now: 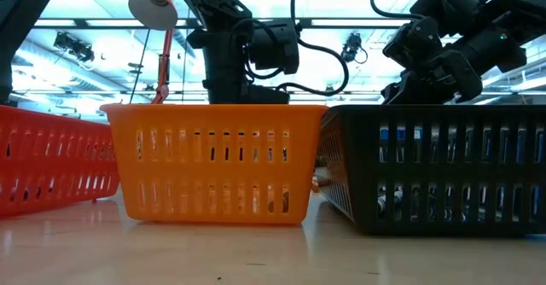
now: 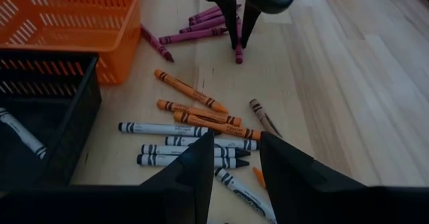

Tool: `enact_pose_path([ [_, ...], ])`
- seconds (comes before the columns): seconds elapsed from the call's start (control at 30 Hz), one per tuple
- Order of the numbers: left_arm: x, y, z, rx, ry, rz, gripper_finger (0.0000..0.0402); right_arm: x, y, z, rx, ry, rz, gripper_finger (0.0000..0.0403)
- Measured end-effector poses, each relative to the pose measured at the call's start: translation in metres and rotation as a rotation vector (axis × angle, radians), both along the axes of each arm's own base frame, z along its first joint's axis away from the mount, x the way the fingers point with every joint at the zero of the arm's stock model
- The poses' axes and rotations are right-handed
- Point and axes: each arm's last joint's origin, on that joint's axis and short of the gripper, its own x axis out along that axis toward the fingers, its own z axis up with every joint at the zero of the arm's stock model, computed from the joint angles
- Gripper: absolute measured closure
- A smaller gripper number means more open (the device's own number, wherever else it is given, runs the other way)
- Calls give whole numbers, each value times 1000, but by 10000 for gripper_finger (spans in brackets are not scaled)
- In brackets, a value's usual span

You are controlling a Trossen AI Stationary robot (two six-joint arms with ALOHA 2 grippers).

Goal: Sort crayons
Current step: Put the violet crayon into the red bin

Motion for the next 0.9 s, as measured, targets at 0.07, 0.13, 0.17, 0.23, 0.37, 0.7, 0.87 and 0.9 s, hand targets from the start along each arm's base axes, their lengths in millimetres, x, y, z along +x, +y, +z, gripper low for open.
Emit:
enact_pose_path([
  [0.07, 0, 0, 0, 1, 0, -3, 381, 0, 0, 0, 0, 1, 0, 278],
  [0.13, 0, 0, 0, 1, 1, -3, 378, 0, 0, 0, -1, 1, 0, 278],
  [0.17, 0, 0, 0, 1, 1, -3, 376, 0, 0, 0, -1, 1, 1, 278],
  [0.23, 0, 0, -1, 1, 2, -3, 374, 0, 0, 0, -1, 1, 1, 278],
  [0.37, 0, 0, 0, 2, 1, -3, 374, 0, 0, 0, -2, 2, 2, 278],
  [0.7, 6, 0, 11, 4, -6, -5, 374, 0, 0, 0, -3, 2, 2, 278],
  [0.87, 4, 0, 14, 2, 27, -2, 374, 0, 0, 0, -3, 2, 2, 278],
  [0.9, 4, 0, 16, 1, 32, 2, 374, 0, 0, 0, -3, 2, 2, 278],
])
